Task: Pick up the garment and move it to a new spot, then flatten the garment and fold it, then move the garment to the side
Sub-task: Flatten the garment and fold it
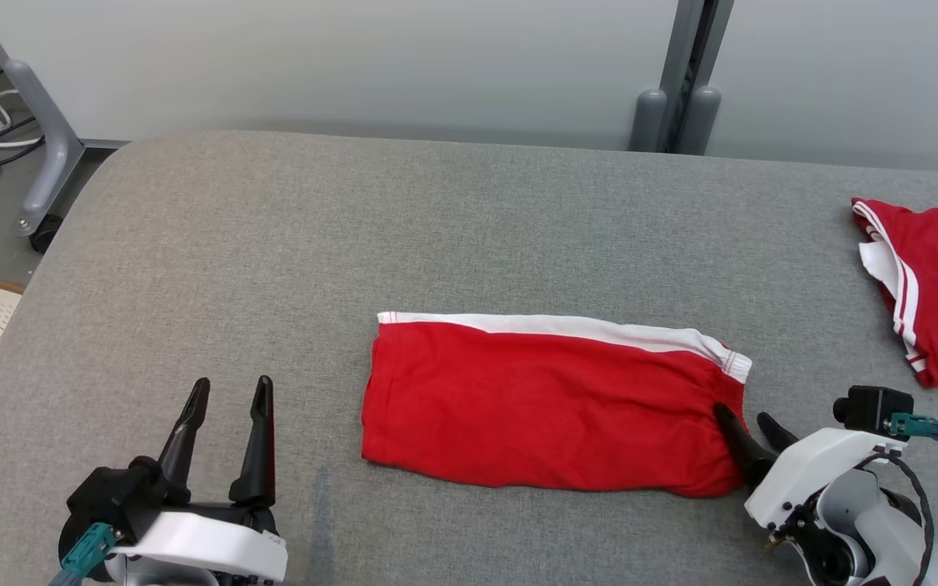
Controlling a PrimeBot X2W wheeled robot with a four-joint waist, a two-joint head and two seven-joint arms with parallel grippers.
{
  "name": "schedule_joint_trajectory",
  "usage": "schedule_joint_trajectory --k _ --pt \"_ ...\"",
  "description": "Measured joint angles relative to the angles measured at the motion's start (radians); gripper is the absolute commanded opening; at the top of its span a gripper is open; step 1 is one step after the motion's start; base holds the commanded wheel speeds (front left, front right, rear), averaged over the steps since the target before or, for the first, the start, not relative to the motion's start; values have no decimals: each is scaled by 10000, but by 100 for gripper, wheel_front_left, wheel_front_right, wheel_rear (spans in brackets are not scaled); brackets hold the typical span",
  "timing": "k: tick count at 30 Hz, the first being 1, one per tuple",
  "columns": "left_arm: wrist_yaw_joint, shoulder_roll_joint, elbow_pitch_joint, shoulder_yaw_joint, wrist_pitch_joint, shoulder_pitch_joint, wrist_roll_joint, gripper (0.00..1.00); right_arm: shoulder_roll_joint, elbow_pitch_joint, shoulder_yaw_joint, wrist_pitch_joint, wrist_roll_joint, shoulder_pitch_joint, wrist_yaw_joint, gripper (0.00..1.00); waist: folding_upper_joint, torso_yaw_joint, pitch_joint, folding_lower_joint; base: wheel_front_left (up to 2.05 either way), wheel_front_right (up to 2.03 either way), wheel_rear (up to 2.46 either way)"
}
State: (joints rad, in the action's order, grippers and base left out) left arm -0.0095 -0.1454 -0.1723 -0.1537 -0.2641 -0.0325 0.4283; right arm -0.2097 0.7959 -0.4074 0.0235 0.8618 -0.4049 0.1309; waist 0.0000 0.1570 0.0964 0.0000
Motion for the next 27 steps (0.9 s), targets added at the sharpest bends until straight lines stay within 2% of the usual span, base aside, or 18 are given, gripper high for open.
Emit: schedule_joint_trajectory --k 7,11,12,13,14,16,17,27 --pt "-140 52 -174 56 0 -161 -111 100 82 711 105 -506 888 -263 4 100 0 217 109 0 0 0 0" --pt "-173 69 -232 113 0 -171 -159 100 159 702 -88 -872 1241 -405 2 100 0 319 105 0 0 0 0" --pt "-176 77 -245 123 0 -173 -165 100 186 663 -161 -949 1310 -411 2 95 1 335 97 0 0 0 0" --pt "-211 84 -265 130 0 -173 -169 100 226 654 -215 -963 1361 -414 2 69 0 347 82 0 0 0 0" --pt "-240 92 -290 136 0 -173 -188 100 251 660 -255 -984 1419 -423 2 47 0 359 64 0 0 0 0" --pt "-247 109 -332 144 0 -173 -222 100 278 692 -341 -1037 1509 -425 2 29 1 377 23 0 0 0 0" --pt "-247 119 -359 146 0 -173 -224 100 288 713 -382 -1034 1542 -425 2 2 0 383 -1 0 0 0 0" --pt "-337 146 -508 198 0 -160 -265 100 251 585 -566 -725 2075 -429 2 0 0 221 -221 0 0 0 0"
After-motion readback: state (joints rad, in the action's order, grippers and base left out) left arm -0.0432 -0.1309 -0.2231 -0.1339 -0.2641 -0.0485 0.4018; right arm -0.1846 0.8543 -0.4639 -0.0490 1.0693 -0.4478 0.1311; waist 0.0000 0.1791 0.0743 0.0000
